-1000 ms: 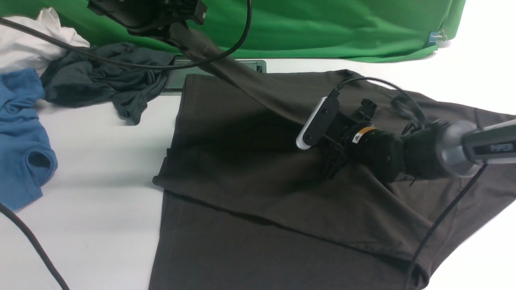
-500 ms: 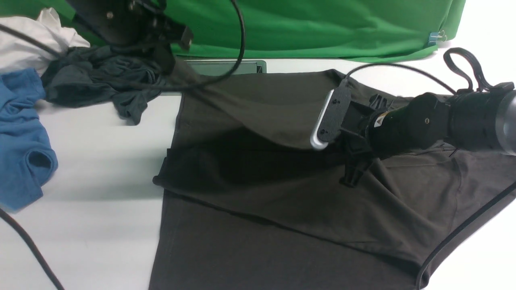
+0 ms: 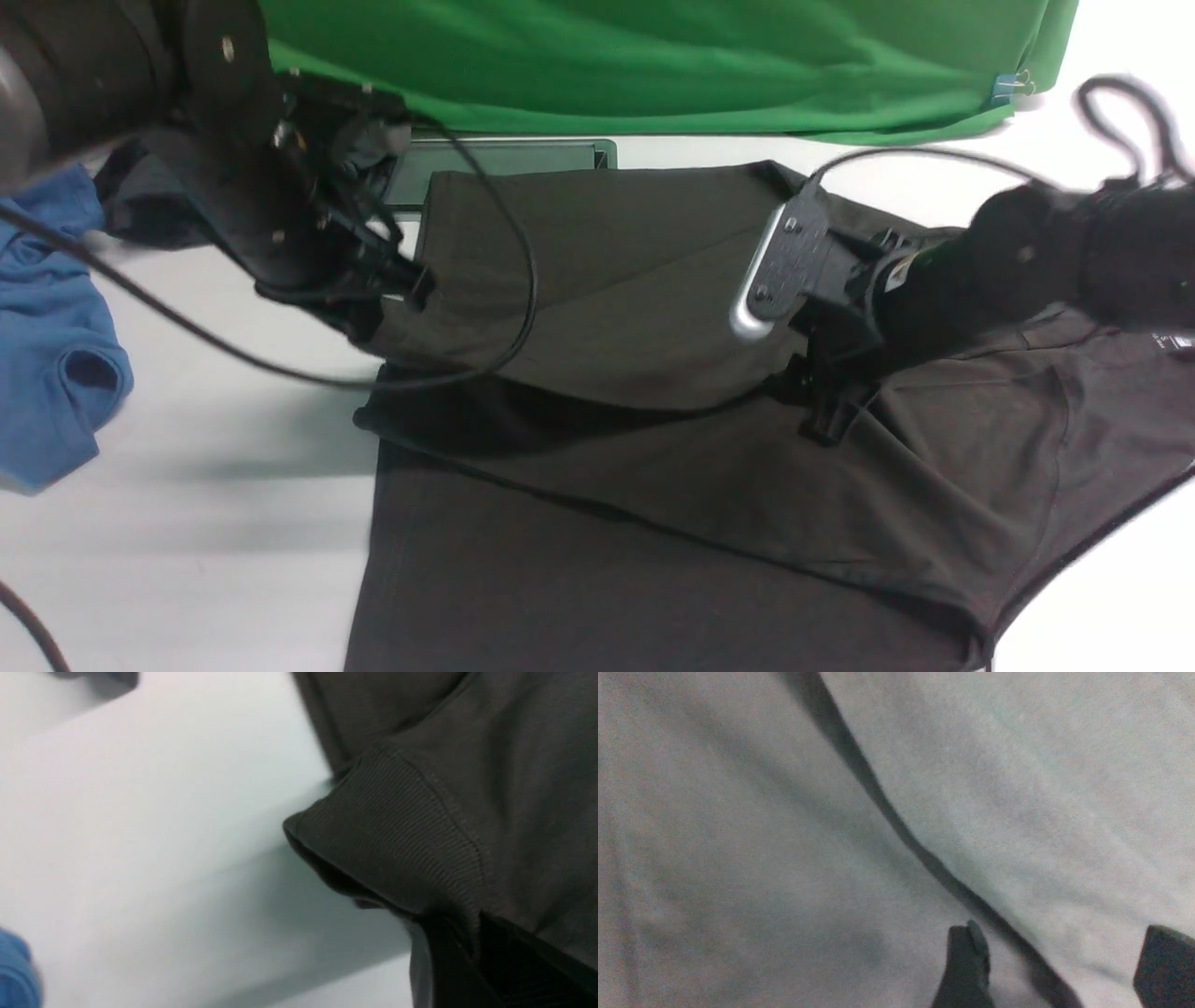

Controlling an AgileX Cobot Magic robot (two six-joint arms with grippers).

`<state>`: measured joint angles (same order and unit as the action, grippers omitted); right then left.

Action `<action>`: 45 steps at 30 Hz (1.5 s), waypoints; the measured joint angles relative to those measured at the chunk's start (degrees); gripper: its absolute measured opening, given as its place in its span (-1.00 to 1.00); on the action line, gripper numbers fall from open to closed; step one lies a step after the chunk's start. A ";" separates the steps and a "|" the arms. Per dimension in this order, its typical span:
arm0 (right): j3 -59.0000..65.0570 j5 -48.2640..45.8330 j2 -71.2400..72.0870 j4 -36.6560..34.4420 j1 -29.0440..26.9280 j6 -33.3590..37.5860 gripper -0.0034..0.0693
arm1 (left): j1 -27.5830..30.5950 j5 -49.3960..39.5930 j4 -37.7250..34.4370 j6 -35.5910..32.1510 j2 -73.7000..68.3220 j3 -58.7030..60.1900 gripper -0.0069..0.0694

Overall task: Fold a long-sleeved shirt on a white desktop.
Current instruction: 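Fold the left side of the dark shirt inward over its body with the left gripper, then grasp the near edge of the shirt at its hem and shoulder corners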

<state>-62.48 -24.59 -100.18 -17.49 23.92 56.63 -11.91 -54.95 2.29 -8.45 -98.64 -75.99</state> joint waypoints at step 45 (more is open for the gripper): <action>16.80 -28.43 50.29 8.78 0.00 -32.96 0.00 | -17.12 20.24 -3.48 -50.86 13.52 41.30 0.46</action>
<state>-45.67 -53.02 -49.89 -8.70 23.92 23.67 -29.03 -34.71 -1.19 -59.31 -85.12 -34.69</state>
